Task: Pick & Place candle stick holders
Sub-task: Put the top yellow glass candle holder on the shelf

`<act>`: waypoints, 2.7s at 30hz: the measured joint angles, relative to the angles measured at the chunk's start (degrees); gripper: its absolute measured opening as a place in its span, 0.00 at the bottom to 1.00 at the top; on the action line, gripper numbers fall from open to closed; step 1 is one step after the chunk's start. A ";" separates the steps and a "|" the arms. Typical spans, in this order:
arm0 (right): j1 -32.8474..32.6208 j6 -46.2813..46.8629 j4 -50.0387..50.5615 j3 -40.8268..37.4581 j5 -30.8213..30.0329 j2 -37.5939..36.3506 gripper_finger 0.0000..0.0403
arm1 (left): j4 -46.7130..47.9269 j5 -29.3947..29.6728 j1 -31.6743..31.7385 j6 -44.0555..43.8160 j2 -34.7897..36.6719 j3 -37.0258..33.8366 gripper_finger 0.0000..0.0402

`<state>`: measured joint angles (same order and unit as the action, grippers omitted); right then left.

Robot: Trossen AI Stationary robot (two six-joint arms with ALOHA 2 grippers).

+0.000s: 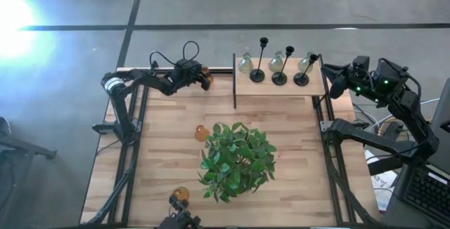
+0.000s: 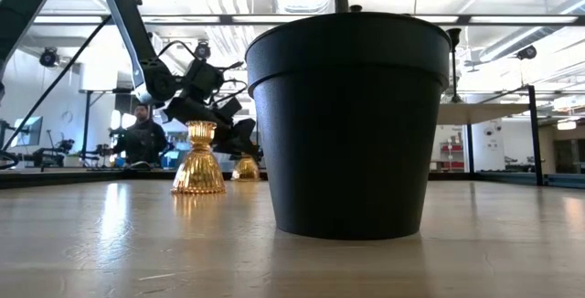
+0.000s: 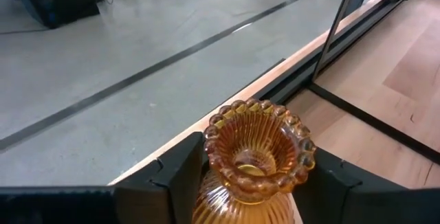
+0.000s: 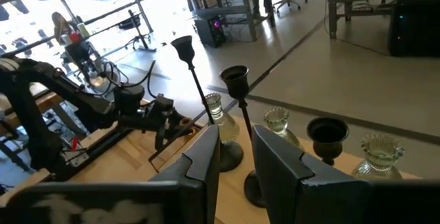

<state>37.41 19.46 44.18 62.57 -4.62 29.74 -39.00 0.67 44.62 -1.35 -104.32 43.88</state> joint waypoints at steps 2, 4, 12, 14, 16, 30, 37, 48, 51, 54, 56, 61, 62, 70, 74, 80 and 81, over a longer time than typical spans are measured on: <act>0.01 0.01 0.00 0.00 0.00 0.00 0.20 | 0.01 -0.07 0.00 -0.06 0.01 0.00 0.46; 0.02 0.00 0.00 0.00 0.00 0.00 0.19 | -0.01 -0.09 0.00 -0.08 0.01 0.00 0.41; 0.01 0.00 0.02 0.00 0.09 -0.02 0.16 | 0.17 -0.22 0.00 -1.45 0.20 0.19 0.35; 0.01 0.00 0.02 0.00 0.09 -0.02 0.16 | 0.15 -0.59 -0.07 -1.63 0.34 0.37 0.35; 0.00 0.17 0.21 0.00 0.36 -0.02 0.16 | 0.21 -1.33 -0.07 -1.63 1.07 0.37 0.35; 0.00 -1.25 6.24 0.00 9.83 -10.90 0.15 | 6.82 -5.84 -0.34 -0.64 14.75 0.35 0.35; 0.00 -0.36 7.63 -1.13 7.48 -17.85 0.18 | 8.93 -12.68 -1.34 -0.96 24.33 0.39 0.35; 0.00 -4.31 7.58 -1.24 7.46 -21.51 0.21 | 43.99 -16.84 -6.51 4.50 30.81 22.87 0.35; 0.00 -6.45 7.58 -1.25 7.48 -20.91 0.21 | 48.55 -19.62 -7.96 4.50 28.70 29.68 0.35; 0.00 -7.03 7.62 -1.25 7.46 -20.17 0.20 | 49.72 -22.07 -9.69 4.46 26.11 33.40 0.35; 0.00 -6.65 7.63 -1.25 7.48 -19.85 0.19 | 49.77 -22.58 -11.08 4.73 24.33 34.76 0.35; 0.00 -6.59 7.61 -1.25 7.48 -19.54 0.17 | 49.26 -22.67 -13.36 6.39 19.94 36.15 0.35; 0.00 -6.53 7.60 -1.25 7.48 -19.54 0.17 | 48.48 -22.81 -13.59 6.37 19.21 36.17 0.35; 0.00 -6.47 7.58 -1.25 7.50 -19.54 0.16 | 43.52 -26.13 -14.71 5.20 13.06 38.33 0.35; 0.00 -6.43 7.61 -1.25 7.50 -19.54 0.18 | 43.49 -26.97 -15.17 6.33 9.70 40.95 0.35; 0.00 -6.45 7.59 -1.25 7.51 -19.54 0.21 | 43.52 -27.68 -15.26 7.96 4.81 44.59 0.35; 0.00 -6.47 7.60 -1.25 7.52 -19.54 0.21 | 43.58 -27.71 -15.26 8.37 4.09 45.01 0.35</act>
<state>37.41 12.99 51.78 61.32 2.90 10.20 4.58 -27.04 29.36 7.02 -100.23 88.89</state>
